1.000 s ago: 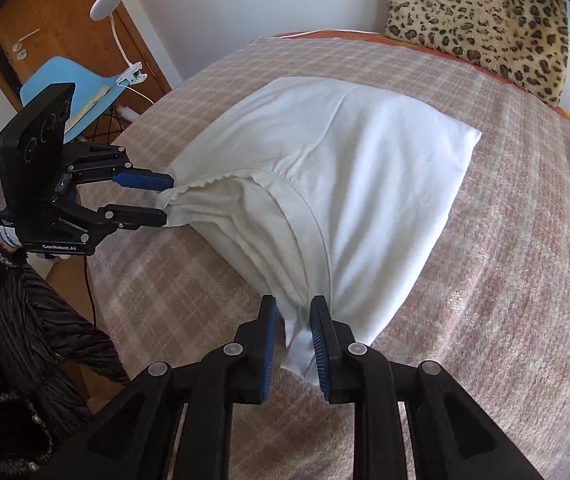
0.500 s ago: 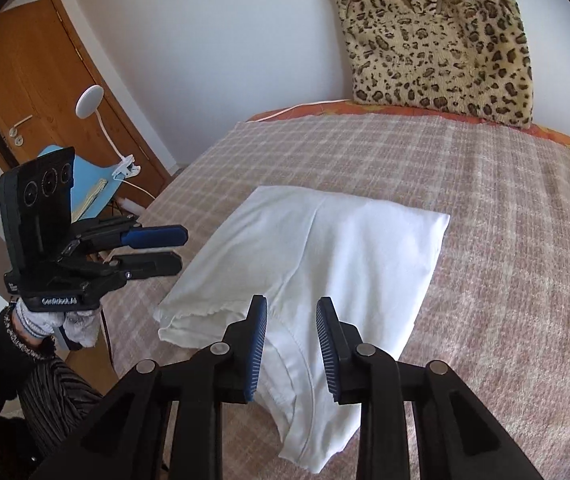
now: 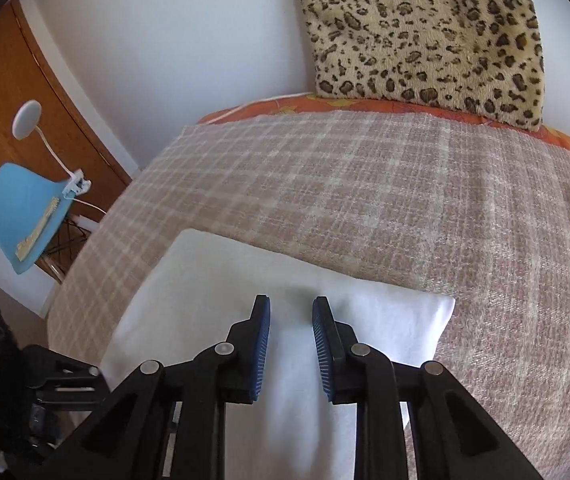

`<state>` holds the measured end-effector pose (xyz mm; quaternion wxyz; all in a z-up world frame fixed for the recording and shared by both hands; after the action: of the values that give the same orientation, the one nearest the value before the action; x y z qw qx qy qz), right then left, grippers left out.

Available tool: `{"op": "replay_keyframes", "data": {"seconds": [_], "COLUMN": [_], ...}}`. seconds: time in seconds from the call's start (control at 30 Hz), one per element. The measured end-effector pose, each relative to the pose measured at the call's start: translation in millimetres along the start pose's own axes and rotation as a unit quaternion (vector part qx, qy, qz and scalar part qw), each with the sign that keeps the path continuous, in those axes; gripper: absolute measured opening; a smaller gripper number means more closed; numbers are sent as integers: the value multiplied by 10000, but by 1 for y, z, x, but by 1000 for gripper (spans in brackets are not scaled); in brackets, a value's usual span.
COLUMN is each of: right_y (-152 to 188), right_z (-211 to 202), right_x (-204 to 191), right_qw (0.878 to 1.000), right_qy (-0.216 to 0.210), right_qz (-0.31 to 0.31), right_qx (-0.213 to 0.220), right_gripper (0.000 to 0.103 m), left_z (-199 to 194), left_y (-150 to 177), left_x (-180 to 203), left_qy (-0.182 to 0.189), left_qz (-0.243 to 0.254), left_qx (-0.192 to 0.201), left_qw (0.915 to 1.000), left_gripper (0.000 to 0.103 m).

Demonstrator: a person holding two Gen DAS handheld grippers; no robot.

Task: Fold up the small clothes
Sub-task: 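Close the left tool on the folded shirt's edge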

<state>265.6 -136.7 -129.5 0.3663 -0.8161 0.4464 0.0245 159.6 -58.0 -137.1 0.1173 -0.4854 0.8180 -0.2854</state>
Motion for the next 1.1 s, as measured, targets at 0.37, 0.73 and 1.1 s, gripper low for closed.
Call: {"op": "replay_keyframes", "data": {"seconds": [0.37,0.73,1.1], "right_y": [-32,-27,29], "right_z": [-7,24,-67], "right_x": [-34,-29,4], "right_qw": [9971,9987,9884], "right_qy": [-579,-480,-941], "right_qz": [-74,151,1151], "right_qx": [489,56,307], "right_gripper": [21,21,51], "left_z": [-11,44,6], "left_y": [-48,-34,-21], "left_x": [-82,-130,-158], "left_qy": [-594,-1464,-439], "left_qz": [-1186,-1359,-2382], "left_qx": [638,-54,222], "left_qw": [9891,9798,9700], "left_gripper": [33,33,45]}}
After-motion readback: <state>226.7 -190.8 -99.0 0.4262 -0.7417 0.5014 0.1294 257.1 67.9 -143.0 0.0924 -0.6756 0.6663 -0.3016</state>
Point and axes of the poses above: each gripper's, at about its wrist camera, not at the fingertips, and z roughly the way its jaws point, x to its right, y to its underside, the point moved 7 cm from there along z, roughly the way its jaws point, and after that the axes turned 10 degrees about -y, right-handed, at the moved point
